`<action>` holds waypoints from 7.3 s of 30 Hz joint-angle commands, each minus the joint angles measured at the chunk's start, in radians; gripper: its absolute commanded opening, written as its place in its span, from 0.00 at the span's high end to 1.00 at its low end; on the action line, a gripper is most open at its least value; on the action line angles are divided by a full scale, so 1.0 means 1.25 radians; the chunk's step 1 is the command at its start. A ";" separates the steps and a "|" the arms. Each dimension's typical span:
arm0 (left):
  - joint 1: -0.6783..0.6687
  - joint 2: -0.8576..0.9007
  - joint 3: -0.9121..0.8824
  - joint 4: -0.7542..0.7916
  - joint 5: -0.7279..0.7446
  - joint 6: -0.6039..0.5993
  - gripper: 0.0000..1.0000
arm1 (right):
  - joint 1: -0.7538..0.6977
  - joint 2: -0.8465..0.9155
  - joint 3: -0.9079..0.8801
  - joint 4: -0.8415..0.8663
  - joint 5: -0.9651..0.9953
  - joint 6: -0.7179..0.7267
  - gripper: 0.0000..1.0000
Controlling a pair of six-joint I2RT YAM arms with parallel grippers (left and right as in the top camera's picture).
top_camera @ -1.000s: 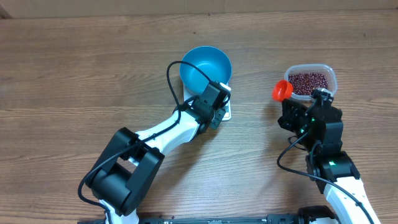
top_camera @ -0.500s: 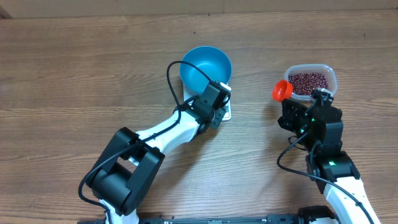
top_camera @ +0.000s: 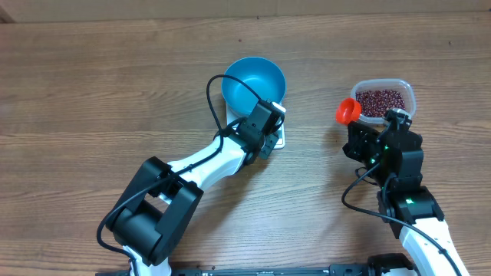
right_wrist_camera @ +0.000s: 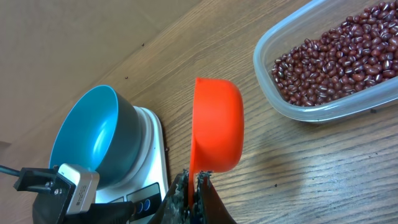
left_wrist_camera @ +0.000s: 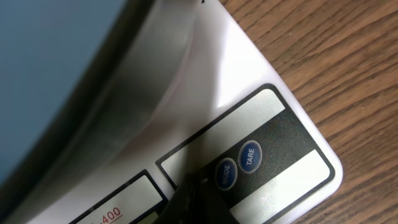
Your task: Scoop item into bowl and weigh 150g on scale
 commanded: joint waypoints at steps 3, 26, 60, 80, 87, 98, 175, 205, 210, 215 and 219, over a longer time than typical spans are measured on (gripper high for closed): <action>-0.005 0.020 -0.007 -0.003 0.002 0.018 0.96 | -0.007 -0.002 0.009 0.008 0.002 0.002 0.96; -0.006 0.052 0.000 -0.012 0.005 0.071 0.96 | -0.007 -0.002 0.009 0.008 0.002 0.002 0.96; 0.039 -0.548 0.033 -0.415 -0.010 -0.045 0.00 | -0.007 -0.002 0.009 0.008 0.010 0.002 0.96; 0.132 -0.622 0.033 -0.388 0.071 -0.049 0.00 | -0.007 -0.002 0.009 0.008 0.010 0.002 0.96; 0.141 -0.622 0.033 -0.387 0.071 -0.049 0.01 | -0.007 -0.002 0.009 0.009 0.010 0.002 0.96; 0.141 -0.622 0.033 -0.387 0.071 -0.049 0.00 | -0.007 -0.002 0.009 0.010 0.009 0.001 0.96; 0.141 -0.622 0.033 -0.387 0.071 -0.049 0.00 | -0.160 0.484 0.476 -0.343 0.202 -0.465 0.96; 0.141 -0.622 0.033 -0.387 0.071 -0.049 0.00 | -0.160 0.559 0.474 -0.354 0.119 -0.466 0.96; 0.141 -0.622 0.033 -0.387 0.071 -0.049 0.00 | -0.160 0.560 0.474 -0.367 0.119 -0.466 0.96; 0.141 -0.622 0.033 -0.387 0.071 -0.049 0.01 | -0.160 0.563 0.474 -0.381 0.091 -0.466 0.96; 0.141 -0.622 0.033 -0.387 0.071 -0.049 0.01 | -0.160 0.563 0.474 -0.383 0.053 -0.483 0.96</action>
